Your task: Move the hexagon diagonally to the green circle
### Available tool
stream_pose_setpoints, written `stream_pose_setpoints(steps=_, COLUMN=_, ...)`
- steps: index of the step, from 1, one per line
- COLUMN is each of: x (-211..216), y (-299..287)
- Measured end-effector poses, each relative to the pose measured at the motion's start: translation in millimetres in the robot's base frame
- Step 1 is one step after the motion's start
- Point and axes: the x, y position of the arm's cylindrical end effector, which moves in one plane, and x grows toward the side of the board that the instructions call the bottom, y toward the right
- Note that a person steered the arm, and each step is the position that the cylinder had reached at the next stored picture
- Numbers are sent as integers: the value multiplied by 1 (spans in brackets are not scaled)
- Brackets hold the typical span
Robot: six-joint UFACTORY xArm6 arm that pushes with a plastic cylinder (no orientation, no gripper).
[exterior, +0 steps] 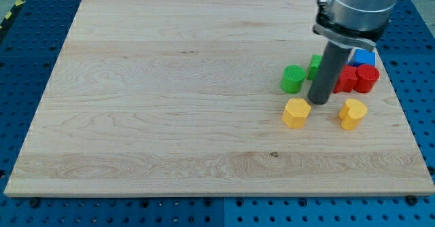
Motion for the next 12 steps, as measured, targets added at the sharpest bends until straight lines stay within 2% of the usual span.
stream_pose_setpoints(steps=1, x=23, y=3)
stream_pose_setpoints(steps=2, x=44, y=-40)
stream_pose_setpoints(steps=3, x=45, y=-105)
stream_pose_setpoints(steps=4, x=31, y=-124)
stream_pose_setpoints(steps=5, x=13, y=-96)
stream_pose_setpoints(steps=6, x=2, y=-111)
stream_pose_setpoints(steps=7, x=15, y=-171)
stream_pose_setpoints(steps=8, x=57, y=-231)
stream_pose_setpoints(steps=9, x=69, y=-262)
stream_pose_setpoints(steps=11, x=72, y=-253)
stream_pose_setpoints(steps=12, x=80, y=-267)
